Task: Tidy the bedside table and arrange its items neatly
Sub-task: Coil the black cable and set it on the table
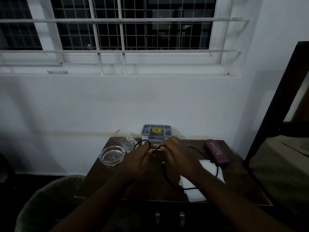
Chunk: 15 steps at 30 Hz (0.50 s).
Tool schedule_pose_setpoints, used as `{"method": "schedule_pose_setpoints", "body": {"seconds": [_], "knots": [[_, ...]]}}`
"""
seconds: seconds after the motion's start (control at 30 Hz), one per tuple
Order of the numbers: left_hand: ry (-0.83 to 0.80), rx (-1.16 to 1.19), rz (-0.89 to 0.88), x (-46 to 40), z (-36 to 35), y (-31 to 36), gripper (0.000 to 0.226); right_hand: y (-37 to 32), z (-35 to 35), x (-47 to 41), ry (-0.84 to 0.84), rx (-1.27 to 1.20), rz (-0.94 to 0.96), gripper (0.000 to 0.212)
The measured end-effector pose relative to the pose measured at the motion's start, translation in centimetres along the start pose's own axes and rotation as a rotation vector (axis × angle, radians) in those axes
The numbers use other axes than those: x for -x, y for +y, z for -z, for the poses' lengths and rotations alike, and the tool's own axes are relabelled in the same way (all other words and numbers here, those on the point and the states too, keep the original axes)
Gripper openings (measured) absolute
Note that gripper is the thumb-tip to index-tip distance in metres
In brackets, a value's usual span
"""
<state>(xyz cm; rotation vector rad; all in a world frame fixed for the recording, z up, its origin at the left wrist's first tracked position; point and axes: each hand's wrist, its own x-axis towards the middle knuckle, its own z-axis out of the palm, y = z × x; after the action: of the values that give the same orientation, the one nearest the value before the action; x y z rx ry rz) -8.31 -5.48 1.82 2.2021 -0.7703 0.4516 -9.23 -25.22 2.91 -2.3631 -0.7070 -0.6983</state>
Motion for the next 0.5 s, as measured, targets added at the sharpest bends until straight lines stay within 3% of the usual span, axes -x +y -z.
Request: {"method": "schedule_pose_setpoints", "body": {"seconds": [0.07,0.17,0.23,0.33,0.5], "knots": [[-0.038,0.179,0.035,0.2,0.0,0.7,0.025,0.0,0.2,-0.4,0.069,0.007,0.009,0.018],[-0.138,0.522,0.256,0.1,0.0,2.1,0.029,0.3,0.7,-0.9,0.201,-0.030,-0.016,0.018],[-0.211,0.827,0.404,-0.1,0.1,3.4,0.029,0.4,1.1,-0.9,0.276,-0.048,-0.044,0.020],[-0.290,1.277,0.453,-0.7,0.7,5.1,0.025,0.7,1.1,-0.7,0.299,-0.060,-0.086,0.024],[-0.115,1.627,0.407,-1.8,1.5,6.6,0.029,1.4,0.8,-0.7,0.208,-0.082,-0.169,0.033]]}}
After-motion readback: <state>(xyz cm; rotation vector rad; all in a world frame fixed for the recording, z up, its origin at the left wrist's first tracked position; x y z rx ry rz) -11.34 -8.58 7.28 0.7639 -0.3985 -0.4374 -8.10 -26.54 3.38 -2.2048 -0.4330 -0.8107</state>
